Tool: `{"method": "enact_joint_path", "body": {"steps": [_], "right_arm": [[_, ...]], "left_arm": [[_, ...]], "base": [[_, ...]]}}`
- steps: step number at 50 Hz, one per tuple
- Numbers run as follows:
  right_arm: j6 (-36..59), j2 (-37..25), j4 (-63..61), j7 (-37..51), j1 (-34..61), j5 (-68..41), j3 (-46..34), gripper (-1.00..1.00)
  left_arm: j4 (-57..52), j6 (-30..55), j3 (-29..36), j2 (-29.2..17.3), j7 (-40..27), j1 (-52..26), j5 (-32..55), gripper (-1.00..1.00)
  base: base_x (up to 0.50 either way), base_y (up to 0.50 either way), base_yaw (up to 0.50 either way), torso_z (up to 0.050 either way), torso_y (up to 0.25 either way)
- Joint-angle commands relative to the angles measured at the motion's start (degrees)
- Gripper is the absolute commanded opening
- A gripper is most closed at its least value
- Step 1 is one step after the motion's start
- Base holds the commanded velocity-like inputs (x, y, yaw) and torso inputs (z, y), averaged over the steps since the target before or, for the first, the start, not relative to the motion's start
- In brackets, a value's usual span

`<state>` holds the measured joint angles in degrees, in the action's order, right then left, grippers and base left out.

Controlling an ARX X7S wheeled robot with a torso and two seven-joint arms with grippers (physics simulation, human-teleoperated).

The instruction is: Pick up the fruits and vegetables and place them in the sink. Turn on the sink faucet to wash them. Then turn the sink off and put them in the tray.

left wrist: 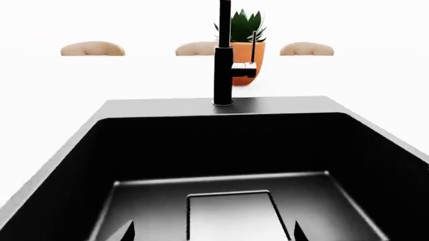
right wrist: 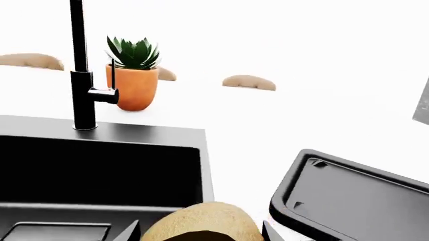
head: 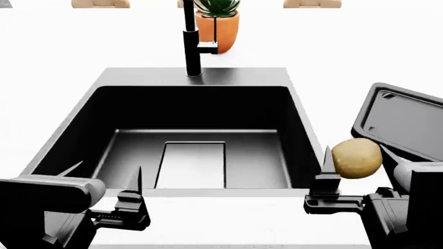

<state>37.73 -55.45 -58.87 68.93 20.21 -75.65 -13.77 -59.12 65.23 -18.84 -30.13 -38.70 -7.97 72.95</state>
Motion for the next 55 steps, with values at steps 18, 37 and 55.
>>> {"method": "enact_joint_path", "body": {"steps": [18, 37, 55], "right_arm": [[-10.9, -7.6, -0.9, 3.2, 8.3, 4.0, -18.9, -1.0], [-11.4, -8.0, -0.9, 3.9, 10.4, 4.3, -22.0, -1.0], [-14.5, -9.4, -0.8, 3.8, 10.4, 5.9, -24.1, -1.0]], "left_arm": [[-0.6, -7.4, 0.6, -4.3, -1.4, 3.9, 1.3, 1.0], [-0.4, -25.4, 7.4, -15.7, -5.6, 10.2, -0.8, 1.0], [2.0, -25.7, 9.7, -18.3, -5.6, 7.0, 2.1, 1.0]], "base": [[0.0, 0.5, 0.0, 0.0, 0.0], [0.0, 0.5, 0.0, 0.0, 0.0], [0.0, 0.5, 0.0, 0.0, 0.0]]}}
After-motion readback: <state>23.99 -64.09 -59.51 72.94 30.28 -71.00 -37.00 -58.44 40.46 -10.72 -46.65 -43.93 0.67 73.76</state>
